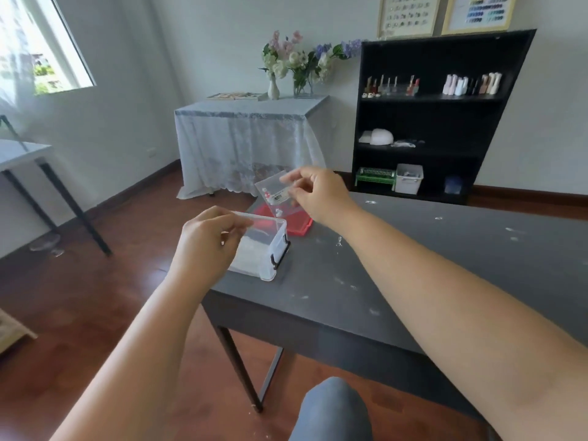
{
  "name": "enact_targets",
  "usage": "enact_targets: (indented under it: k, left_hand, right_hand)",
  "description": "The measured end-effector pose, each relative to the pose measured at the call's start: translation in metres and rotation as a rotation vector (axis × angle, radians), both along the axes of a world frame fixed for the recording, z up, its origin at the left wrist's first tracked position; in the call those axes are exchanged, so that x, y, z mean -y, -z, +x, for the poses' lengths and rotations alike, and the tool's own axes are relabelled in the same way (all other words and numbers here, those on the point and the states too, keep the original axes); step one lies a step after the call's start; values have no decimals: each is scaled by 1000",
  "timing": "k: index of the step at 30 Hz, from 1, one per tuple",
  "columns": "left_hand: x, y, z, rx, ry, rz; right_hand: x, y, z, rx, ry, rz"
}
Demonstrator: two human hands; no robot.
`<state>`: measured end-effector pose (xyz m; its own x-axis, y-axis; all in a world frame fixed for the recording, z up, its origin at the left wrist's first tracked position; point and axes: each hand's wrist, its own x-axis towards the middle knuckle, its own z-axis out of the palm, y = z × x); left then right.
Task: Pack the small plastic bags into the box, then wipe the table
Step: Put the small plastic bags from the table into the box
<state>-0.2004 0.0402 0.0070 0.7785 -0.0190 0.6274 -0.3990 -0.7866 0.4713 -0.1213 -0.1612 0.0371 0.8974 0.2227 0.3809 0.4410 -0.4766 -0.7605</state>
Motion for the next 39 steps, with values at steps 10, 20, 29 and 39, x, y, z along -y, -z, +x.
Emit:
enact_targets:
  k: [10,20,29,39]
  left_hand:
    - [-47,25,14,10,-40,-45]
    - [-52,19,40,-163,-32,26]
    - [-44,-11,76,-654,43,384]
    - [30,-16,65,-344,296,278]
  right_hand:
    - [-64,41,16,-217,-101,-175]
    - [-67,49,17,-159,-182,-391]
    - [-33,43,-5,-21,25,25]
    - [89,68,-68,-40,248,141]
